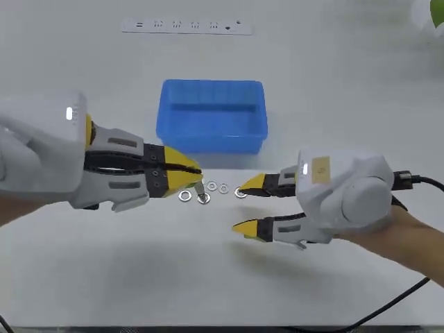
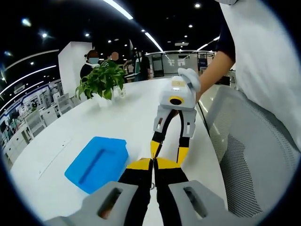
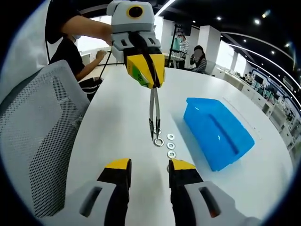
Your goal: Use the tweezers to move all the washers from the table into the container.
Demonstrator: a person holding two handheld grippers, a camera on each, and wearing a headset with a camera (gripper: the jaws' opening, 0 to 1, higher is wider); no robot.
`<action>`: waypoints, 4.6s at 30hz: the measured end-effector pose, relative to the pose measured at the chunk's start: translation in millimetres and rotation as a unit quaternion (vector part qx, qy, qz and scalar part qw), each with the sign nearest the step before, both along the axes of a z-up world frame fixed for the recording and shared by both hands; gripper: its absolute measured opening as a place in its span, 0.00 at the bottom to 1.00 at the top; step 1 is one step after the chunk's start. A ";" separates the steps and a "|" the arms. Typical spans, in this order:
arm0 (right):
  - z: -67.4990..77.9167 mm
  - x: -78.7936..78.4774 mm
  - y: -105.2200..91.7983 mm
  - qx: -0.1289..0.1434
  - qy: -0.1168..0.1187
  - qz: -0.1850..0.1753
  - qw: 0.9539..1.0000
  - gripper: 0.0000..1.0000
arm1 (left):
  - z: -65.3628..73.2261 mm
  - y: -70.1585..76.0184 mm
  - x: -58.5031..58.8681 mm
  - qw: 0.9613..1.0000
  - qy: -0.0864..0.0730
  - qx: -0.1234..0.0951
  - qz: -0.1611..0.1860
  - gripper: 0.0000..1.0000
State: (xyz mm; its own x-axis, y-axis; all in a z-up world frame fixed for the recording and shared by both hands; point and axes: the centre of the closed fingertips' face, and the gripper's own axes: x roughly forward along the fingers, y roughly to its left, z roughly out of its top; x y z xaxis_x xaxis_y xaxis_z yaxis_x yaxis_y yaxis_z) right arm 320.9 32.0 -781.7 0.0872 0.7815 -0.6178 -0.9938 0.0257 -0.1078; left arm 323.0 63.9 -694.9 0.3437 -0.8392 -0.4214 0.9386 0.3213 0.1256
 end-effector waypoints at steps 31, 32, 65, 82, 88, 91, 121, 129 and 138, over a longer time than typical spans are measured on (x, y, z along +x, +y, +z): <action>-3.0 6.5 -1.5 0.002 0.011 -0.020 1.000 0.51 | -7.1 1.5 4.3 1.000 0.027 0.001 -0.016 0.05; -2.4 7.1 -1.7 0.002 0.011 -0.021 1.000 0.53 | -7.2 1.6 4.5 0.999 0.027 0.002 -0.017 0.05; 3.8 7.6 61.6 0.035 0.048 0.047 0.997 0.16 | -9.8 0.2 6.7 0.997 0.060 0.025 -0.038 0.05; 1.4 -0.4 56.5 0.009 -0.010 0.066 0.998 0.09 | -9.1 -4.2 -6.0 0.998 0.064 0.022 -0.013 0.06; 2.4 -0.1 56.7 0.012 -0.002 0.057 0.998 0.09 | -5.1 -1.5 -5.0 0.998 0.059 0.008 0.015 0.07; 6.6 1.7 56.0 0.019 0.003 0.049 0.999 0.09 | 0.0 1.0 -4.8 0.998 0.050 0.001 0.024 0.13; 64.0 7.4 47.8 0.034 -0.045 0.053 0.997 0.09 | 16.9 58.1 -25.7 0.978 0.000 -0.043 0.203 0.99; 90.5 23.5 51.1 0.067 -0.049 0.036 0.996 0.09 | 15.0 66.7 -27.5 0.975 0.019 -0.066 0.212 1.00; 118.5 76.7 55.3 0.098 -0.061 -0.001 0.993 0.09 | 21.9 78.6 -16.9 0.965 0.015 -0.100 0.243 1.00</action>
State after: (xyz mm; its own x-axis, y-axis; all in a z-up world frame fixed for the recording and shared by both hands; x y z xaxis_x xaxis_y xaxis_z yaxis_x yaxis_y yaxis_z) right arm 397.6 87.3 -663.2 0.1532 0.8855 -0.4386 -0.9736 0.0594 -0.2202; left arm 306.1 142.5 -673.1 0.7067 -0.6483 -0.2836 0.6738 0.7388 -0.0099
